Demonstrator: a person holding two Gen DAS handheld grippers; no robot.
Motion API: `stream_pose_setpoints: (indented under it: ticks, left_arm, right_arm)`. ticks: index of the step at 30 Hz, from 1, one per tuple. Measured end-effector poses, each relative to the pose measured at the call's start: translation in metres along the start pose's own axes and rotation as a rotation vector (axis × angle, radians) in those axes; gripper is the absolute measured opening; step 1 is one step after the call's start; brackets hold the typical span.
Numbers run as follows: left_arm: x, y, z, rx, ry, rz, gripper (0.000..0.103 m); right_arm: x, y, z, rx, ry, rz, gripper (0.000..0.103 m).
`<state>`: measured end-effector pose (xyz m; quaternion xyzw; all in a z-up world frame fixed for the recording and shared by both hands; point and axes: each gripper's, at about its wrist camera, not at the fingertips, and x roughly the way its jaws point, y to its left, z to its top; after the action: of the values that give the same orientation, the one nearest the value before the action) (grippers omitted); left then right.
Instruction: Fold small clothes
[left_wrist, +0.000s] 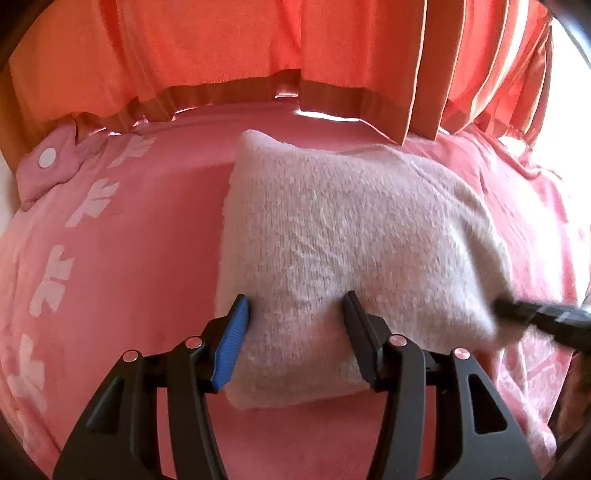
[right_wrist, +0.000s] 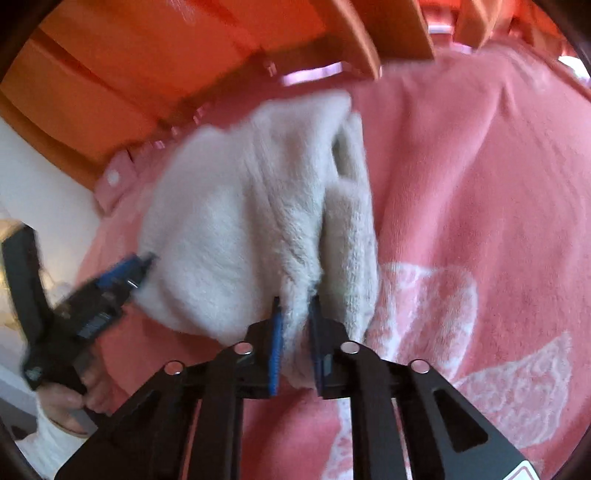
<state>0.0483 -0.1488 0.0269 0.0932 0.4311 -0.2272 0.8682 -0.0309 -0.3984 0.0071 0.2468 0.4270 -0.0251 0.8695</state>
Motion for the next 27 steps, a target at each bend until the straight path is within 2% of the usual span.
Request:
stream_pose_setpoints:
  ticks: [1, 4, 7, 10, 13, 15, 18, 22, 23, 27]
  left_arm:
    - [0.000, 0.001, 0.000, 0.003, 0.004, -0.003, 0.051]
    - [0.003, 0.008, -0.003, -0.031, 0.024, -0.017, 0.061]
    - [0.004, 0.007, -0.006, -0.034, 0.018, -0.003, 0.064]
    - [0.004, 0.005, -0.007, -0.027, 0.012, 0.008, 0.064]
    - [0.005, 0.008, -0.007, -0.040, 0.015, 0.008, 0.066]
    - [0.006, 0.009, -0.006, -0.049, 0.018, 0.008, 0.067]
    - [0.006, 0.009, -0.006, -0.057, 0.020, 0.010, 0.068]
    - [0.006, 0.011, -0.006, -0.054, 0.025, 0.004, 0.068]
    - [0.007, 0.011, -0.006, -0.050, 0.029, 0.004, 0.068]
    - [0.008, 0.012, -0.007, -0.051, 0.023, 0.002, 0.070]
  right_arm:
    - [-0.001, -0.005, 0.000, 0.011, -0.008, -0.010, 0.010]
    - [0.037, -0.028, -0.008, 0.022, 0.108, -0.085, 0.009]
    - [0.031, -0.032, -0.002, 0.052, 0.107, -0.052, 0.010]
    - [0.006, -0.018, 0.003, 0.030, 0.052, -0.074, 0.012]
    - [-0.018, 0.019, 0.005, -0.063, -0.040, -0.090, 0.012]
    - [-0.022, 0.044, 0.010, -0.118, -0.063, -0.062, 0.013]
    - [0.001, 0.073, 0.014, -0.195, -0.025, -0.034, 0.013]
    - [0.072, 0.071, 0.001, -0.215, 0.162, -0.120, 0.013]
    - [0.077, 0.068, 0.000, -0.195, 0.174, -0.102, 0.013]
    - [0.048, 0.070, 0.010, -0.147, 0.108, -0.053, 0.013]
